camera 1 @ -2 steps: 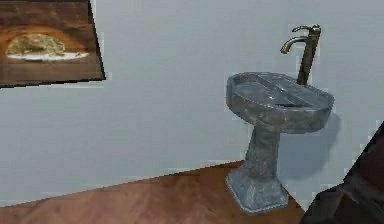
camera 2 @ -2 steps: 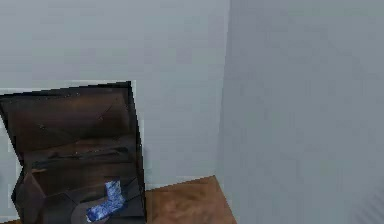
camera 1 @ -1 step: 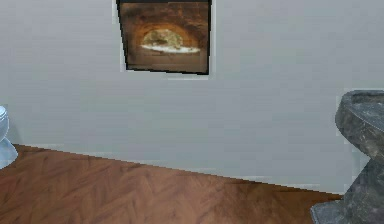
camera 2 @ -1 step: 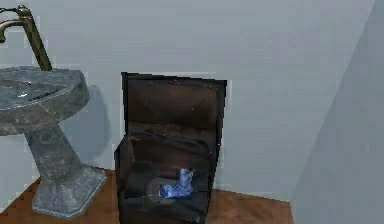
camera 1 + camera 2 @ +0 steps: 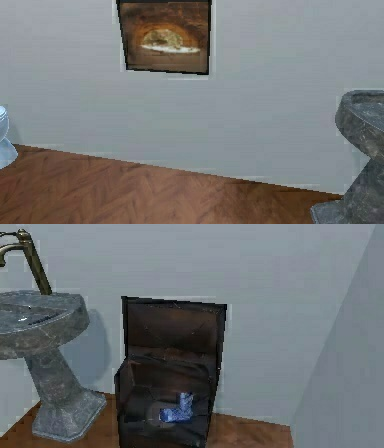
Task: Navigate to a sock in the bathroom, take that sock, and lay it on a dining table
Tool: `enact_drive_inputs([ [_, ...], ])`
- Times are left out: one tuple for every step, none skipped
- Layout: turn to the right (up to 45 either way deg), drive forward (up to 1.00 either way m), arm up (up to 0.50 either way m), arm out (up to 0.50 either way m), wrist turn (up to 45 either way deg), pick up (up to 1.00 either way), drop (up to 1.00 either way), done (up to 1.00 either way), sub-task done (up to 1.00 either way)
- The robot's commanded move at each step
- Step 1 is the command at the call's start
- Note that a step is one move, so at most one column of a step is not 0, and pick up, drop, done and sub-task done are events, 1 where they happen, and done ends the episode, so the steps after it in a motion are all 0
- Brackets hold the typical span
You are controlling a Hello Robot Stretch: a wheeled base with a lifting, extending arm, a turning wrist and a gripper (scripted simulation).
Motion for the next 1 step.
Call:
enact_drive_inputs([
  [0.0, 0.0, 0.0, 0.46, 0.0, 0.0, 0.0, 0.0, 0.0],
])
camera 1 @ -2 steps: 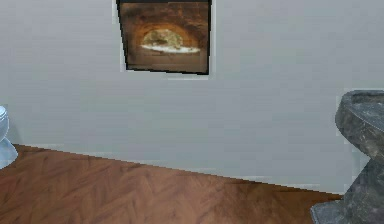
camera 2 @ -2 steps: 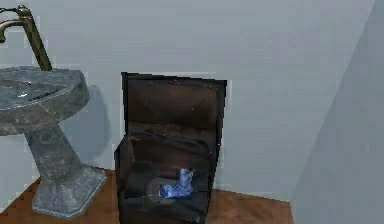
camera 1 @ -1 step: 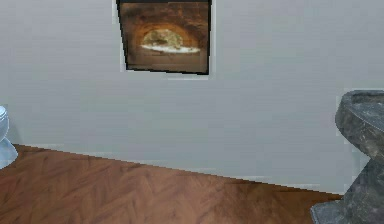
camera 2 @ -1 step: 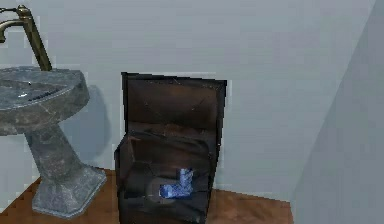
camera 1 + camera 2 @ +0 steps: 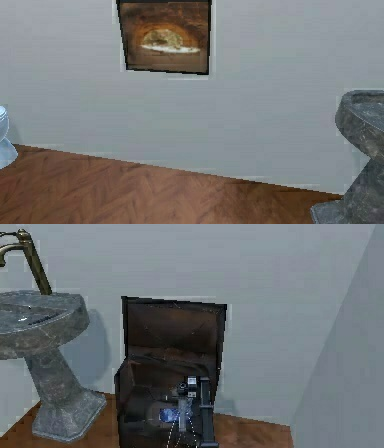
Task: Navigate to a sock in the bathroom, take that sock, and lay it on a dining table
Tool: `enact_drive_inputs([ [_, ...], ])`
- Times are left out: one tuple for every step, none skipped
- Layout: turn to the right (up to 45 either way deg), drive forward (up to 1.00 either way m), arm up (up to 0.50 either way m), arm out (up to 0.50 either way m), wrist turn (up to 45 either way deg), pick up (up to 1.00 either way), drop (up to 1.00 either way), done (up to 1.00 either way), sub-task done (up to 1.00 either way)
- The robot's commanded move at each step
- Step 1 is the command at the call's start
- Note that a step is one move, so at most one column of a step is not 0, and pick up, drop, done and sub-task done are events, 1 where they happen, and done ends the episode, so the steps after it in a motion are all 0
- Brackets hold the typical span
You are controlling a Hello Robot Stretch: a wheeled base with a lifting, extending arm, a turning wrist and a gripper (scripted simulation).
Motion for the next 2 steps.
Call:
enact_drive_inputs([
  [0.0, 0.0, 0.0, 0.0, 45.0, 0.0, 0.0, 0.0, 0.0],
  [0.0, 0.0, 0.0, 0.0, 45.0, 0.0, 0.0, 0.0, 0.0],
])
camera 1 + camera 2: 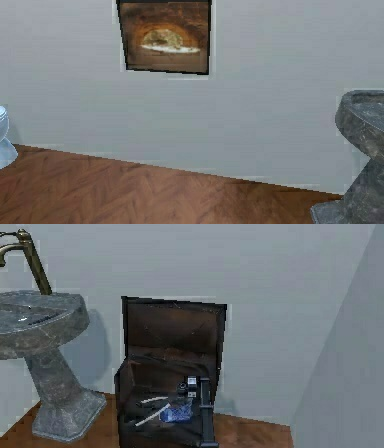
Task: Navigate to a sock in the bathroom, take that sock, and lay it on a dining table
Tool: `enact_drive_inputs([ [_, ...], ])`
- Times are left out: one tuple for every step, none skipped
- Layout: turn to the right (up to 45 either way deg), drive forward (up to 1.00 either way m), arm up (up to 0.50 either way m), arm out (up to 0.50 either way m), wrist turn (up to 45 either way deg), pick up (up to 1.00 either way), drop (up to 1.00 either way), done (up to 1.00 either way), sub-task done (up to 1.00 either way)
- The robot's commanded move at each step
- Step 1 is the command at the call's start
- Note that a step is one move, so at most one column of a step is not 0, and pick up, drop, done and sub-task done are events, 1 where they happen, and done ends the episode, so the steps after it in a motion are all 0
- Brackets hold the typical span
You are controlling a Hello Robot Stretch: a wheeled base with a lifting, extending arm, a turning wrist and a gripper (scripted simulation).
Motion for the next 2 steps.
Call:
enact_drive_inputs([
  [0.0, 0.0, 0.0, 0.0, 45.0, 0.0, 0.0, 0.0, 0.0],
  [0.0, 0.0, 0.0, 0.0, 42.0, 0.0, 0.0, 0.0, 0.0],
])
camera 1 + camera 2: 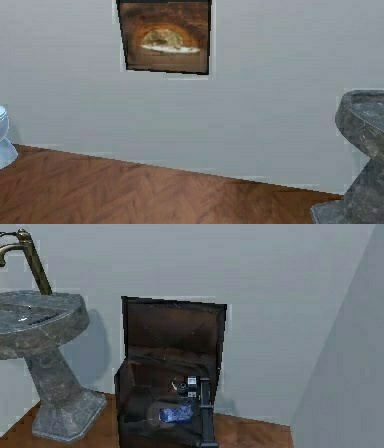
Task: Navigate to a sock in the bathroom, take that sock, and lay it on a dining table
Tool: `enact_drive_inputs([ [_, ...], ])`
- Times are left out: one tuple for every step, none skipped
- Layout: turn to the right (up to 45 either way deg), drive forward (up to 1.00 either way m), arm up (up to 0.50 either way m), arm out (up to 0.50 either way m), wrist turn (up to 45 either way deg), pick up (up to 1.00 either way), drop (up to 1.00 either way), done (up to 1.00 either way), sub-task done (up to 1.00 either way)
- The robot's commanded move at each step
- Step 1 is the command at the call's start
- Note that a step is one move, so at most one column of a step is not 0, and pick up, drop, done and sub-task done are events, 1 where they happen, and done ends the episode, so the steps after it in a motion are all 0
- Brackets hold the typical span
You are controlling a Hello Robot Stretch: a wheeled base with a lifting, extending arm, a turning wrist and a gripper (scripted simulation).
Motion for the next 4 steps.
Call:
enact_drive_inputs([
  [0.0, 0.0, -0.3, 0.0, 0.0, 0.0, 0.0, 0.0, 0.0],
  [0.0, 0.0, 0.0, 0.0, 0.0, 1.0, 0.0, 0.0, 0.0],
  [0.0, 0.0, 0.1, 0.0, 0.0, 0.0, 0.0, 0.0, 0.0],
  [0.0, 0.0, 0.5, 0.0, 0.0, 0.0, 0.0, 0.0, 0.0],
])
